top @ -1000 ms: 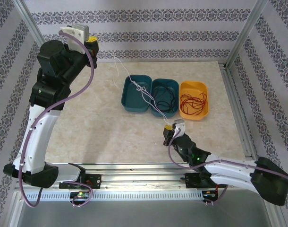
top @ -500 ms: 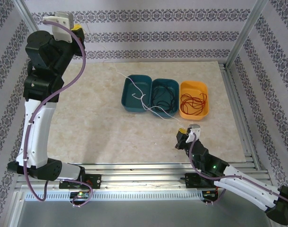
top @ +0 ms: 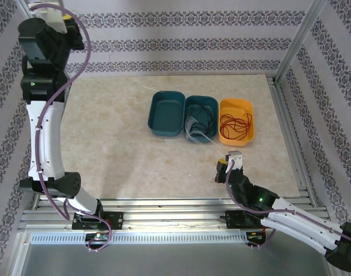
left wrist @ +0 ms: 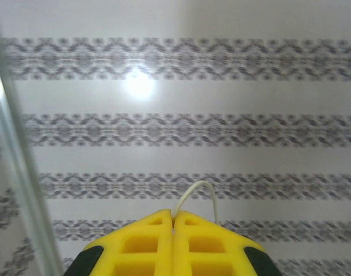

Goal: Untangle the cables

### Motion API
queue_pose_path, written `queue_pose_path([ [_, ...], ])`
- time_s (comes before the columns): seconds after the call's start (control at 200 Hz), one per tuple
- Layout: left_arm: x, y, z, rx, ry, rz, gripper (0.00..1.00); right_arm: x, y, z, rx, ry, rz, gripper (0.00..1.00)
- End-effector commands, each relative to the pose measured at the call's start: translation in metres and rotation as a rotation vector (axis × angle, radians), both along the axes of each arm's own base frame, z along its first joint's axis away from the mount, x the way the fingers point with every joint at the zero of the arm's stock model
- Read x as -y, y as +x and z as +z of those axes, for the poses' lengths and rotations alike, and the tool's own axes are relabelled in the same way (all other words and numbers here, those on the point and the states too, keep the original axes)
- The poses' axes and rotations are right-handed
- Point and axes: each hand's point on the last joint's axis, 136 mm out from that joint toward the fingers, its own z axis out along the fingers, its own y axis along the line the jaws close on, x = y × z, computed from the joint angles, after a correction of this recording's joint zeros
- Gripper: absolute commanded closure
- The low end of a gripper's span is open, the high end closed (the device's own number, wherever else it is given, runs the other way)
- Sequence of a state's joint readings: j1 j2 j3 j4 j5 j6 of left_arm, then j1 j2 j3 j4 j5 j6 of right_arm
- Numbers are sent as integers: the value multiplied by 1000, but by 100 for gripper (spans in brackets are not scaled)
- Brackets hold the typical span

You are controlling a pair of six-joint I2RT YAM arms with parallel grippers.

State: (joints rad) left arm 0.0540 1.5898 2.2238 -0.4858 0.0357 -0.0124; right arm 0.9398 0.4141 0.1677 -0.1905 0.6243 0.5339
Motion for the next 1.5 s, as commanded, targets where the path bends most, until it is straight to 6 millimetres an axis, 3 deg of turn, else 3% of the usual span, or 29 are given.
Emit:
queue_pose_path([
  [0.0,-11,-8,15,41,-37,31,100,11,1,7,11,15,-57,100],
  [0.08,-18,-6,13,39,-48,43,100,13,0,8,12,25,-63,100],
  [0.175,-8,-3,3,9,-72,-21,100,14,-1,9,13,29,-62,100],
  [0.39,46,-2,-40,-43,-199,-312,100,9,0,36,18,52,-49,100],
  [0.675,126,-8,-135,-188,-243,-493,100,-16,7,83,-6,71,6,100],
  [0.824,170,7,-195,-307,-250,-558,100,-33,12,110,-17,83,58,100],
  [0.979,202,28,-236,-382,-241,-590,100,-44,15,132,-23,92,97,100],
  [1.104,216,45,-262,-443,-237,-590,100,-49,18,144,-40,130,119,100],
  [1.224,218,61,-296,-513,-243,-550,100,-55,21,150,-70,184,150,100],
  [1.494,225,78,-373,-681,-244,-529,100,-63,24,151,-140,282,208,100],
])
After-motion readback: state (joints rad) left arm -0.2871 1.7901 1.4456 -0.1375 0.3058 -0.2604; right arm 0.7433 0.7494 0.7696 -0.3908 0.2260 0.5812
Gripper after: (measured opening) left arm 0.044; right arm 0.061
